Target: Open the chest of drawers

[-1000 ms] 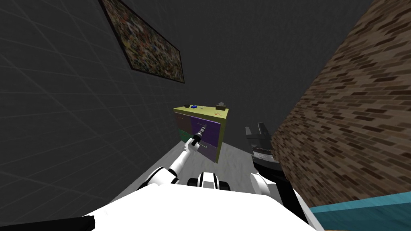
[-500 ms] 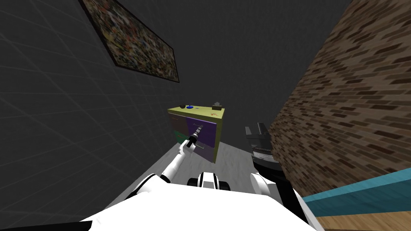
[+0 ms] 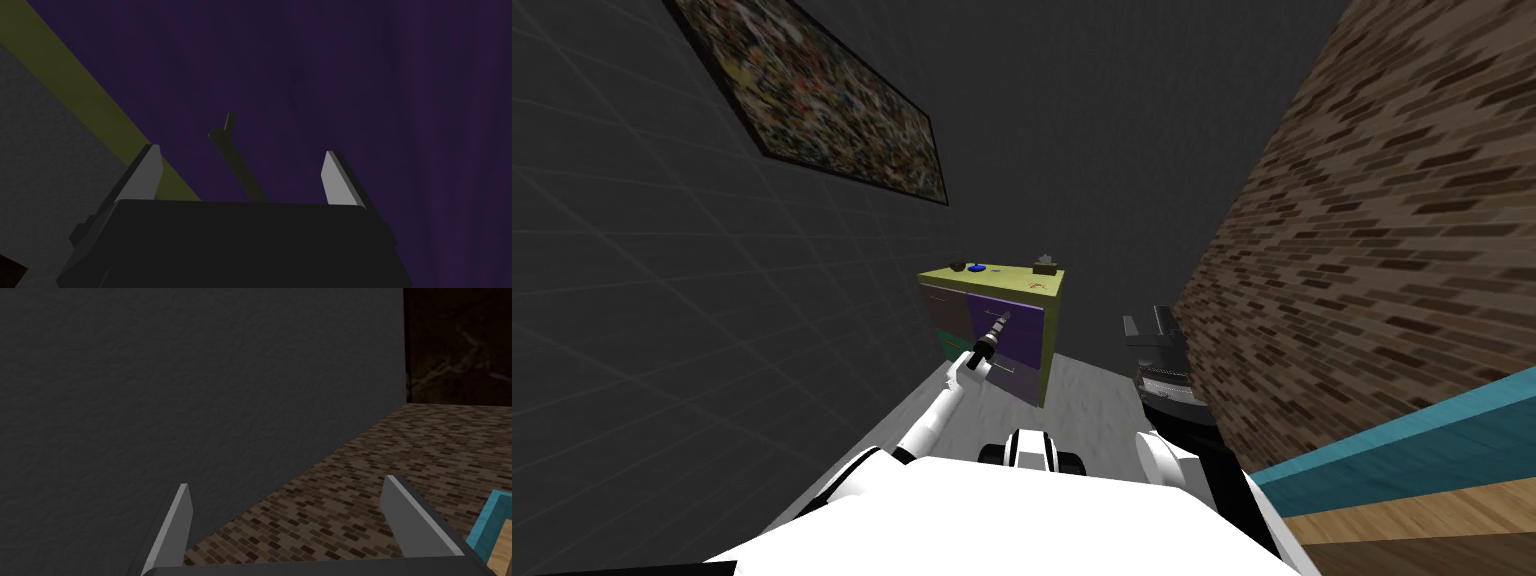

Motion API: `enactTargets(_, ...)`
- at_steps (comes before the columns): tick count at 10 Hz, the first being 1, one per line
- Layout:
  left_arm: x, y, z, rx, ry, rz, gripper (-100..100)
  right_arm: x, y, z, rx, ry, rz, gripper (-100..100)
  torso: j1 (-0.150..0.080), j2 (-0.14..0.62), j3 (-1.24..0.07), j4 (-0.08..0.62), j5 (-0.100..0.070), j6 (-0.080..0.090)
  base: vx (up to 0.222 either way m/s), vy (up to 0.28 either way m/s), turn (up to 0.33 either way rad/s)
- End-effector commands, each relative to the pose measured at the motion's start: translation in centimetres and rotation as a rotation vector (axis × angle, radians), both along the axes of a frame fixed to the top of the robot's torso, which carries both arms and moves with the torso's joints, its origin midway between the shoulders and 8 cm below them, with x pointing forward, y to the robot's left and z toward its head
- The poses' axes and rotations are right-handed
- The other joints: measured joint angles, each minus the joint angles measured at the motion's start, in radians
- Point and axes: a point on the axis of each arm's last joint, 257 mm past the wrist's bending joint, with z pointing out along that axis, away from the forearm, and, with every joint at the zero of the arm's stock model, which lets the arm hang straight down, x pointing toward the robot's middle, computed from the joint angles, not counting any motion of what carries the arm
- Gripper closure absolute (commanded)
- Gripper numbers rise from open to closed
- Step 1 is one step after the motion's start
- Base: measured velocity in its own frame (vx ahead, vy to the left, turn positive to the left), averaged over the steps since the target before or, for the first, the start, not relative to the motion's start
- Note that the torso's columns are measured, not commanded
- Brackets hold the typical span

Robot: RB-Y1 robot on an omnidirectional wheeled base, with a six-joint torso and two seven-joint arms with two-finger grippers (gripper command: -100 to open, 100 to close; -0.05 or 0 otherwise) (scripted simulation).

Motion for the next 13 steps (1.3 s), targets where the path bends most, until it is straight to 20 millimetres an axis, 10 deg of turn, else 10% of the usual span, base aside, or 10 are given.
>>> enactTargets(1,-0.7,1.6,0.4,-0.001,-0.004,0.018,-100,0.0,0.0,0.0,0.0,0.0,0.0,0,-0.001,0.0,0.0,0.0,0.0,0.0,0.026,-0.021,-0.072)
enactTargets(7,-2.6,5.3,0.5,0.008,0.008,0.055,-100,0.0,0.0,0.0,0.0,0.0,0.0,0,0.0,0.0,0.0,0.0,0.0,0.0,0.027,-0.024,-0.104)
enactTargets(8,-2.0,4.2,0.7,0.003,0.0,0.045,100,0.0,0.0,0.0,0.0,0.0,0.0,0,0.001,0.001,0.001,0.0,0.0,0.0,-0.019,0.009,0.15)
enactTargets(13,-0.1,0.1,0.3,-0.002,-0.004,0.001,100,0.0,0.0,0.0,0.0,0.0,0.0,0,0.002,0.0,0.0,0.002,0.0,-0.003,-0.042,0.032,0.136)
